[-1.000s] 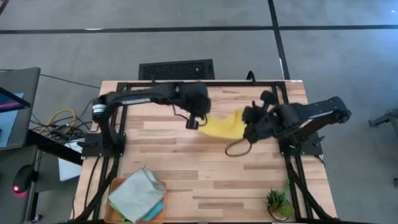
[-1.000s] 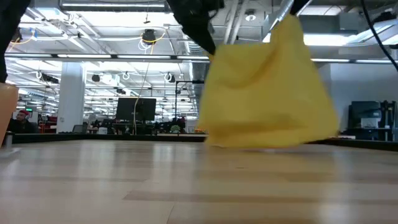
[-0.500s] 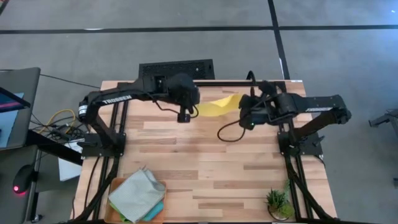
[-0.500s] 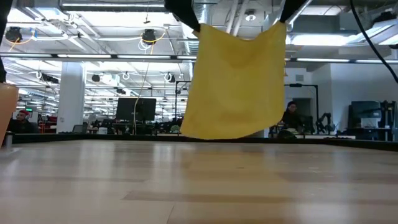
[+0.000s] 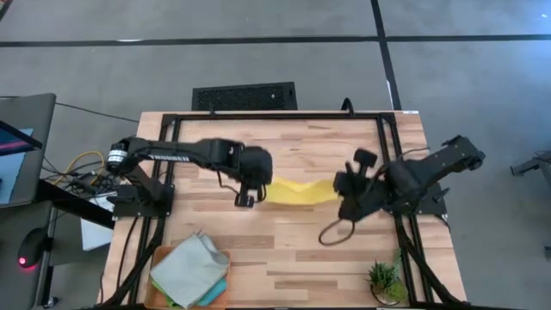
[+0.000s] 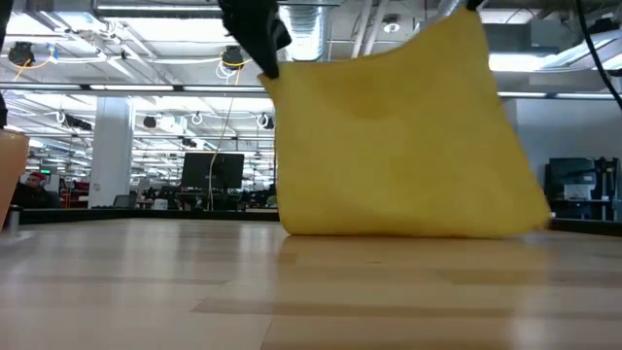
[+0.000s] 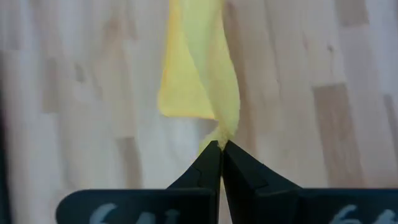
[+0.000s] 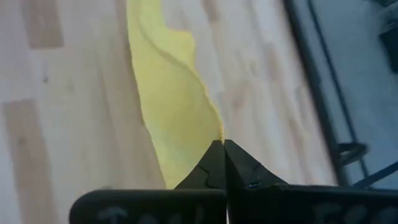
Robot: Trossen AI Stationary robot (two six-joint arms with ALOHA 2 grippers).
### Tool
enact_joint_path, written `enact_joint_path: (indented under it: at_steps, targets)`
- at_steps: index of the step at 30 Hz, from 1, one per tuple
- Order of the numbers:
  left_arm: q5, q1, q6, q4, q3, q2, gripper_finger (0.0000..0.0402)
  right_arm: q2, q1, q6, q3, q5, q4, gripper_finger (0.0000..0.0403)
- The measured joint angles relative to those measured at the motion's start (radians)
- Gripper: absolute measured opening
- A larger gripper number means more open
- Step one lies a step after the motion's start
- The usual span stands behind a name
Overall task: Fold microfiber towels
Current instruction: Fold the yellow microfiber towel
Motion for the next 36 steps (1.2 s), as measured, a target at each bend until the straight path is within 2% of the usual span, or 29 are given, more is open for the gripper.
enact_joint_path:
  at_steps: [8, 21, 27, 36]
  targets:
    - [0.065, -0.109, -0.121, 0.081, -0.120, 0.000, 0.0000, 0.014, 0.151, 0.207, -0.169, -0.088, 0.060, 0.0006]
    - [0.097, -0.245, -0.277, 0.310, -0.288, 0.001, 0.0000, 0.014, 0.350, 0.483, -0.425, -0.143, 0.446, 0.0006]
    - [0.093, -0.248, -0.291, 0.426, -0.350, 0.001, 0.0000, 0.014, 0.382, 0.606, -0.514, -0.143, 0.541, 0.0006]
    - [0.041, -0.172, -0.291, 0.565, -0.415, 0.001, 0.0000, 0.014, 0.332, 0.721, -0.610, -0.134, 0.525, 0.0006]
